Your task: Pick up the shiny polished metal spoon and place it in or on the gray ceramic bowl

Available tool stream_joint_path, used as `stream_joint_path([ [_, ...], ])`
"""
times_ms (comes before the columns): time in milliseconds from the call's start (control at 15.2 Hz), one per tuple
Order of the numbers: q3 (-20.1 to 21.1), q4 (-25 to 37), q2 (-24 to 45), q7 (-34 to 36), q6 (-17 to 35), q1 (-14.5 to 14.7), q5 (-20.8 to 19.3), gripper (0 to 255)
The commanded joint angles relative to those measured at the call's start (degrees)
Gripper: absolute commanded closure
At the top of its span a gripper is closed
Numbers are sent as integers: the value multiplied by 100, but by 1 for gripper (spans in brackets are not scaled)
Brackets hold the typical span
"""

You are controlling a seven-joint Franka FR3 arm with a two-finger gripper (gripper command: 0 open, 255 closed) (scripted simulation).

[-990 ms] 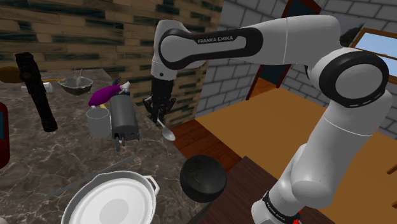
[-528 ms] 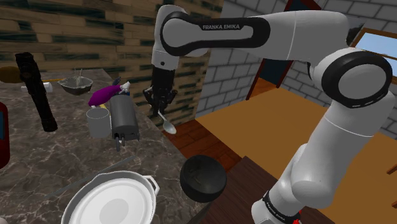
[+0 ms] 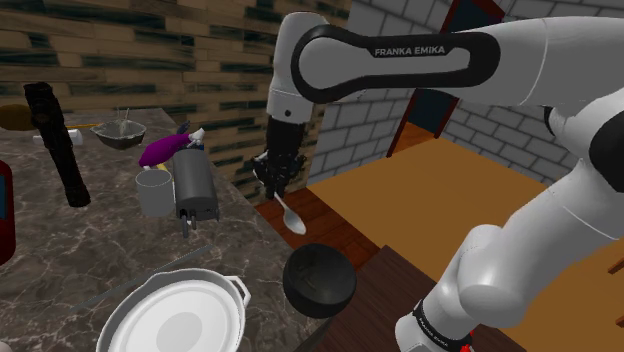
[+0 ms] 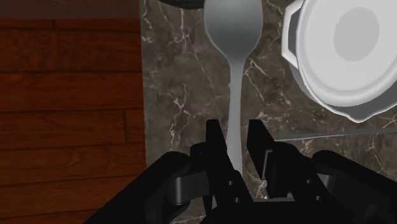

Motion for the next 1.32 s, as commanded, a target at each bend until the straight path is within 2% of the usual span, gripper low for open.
stream_joint_path([
  [0,31,-414,-442,37,-5,63,124,255],
  [660,150,-2107,-2664,344,-440,535,713,255],
  [1254,279,-2732,-2583,212,258,574,840,255],
])
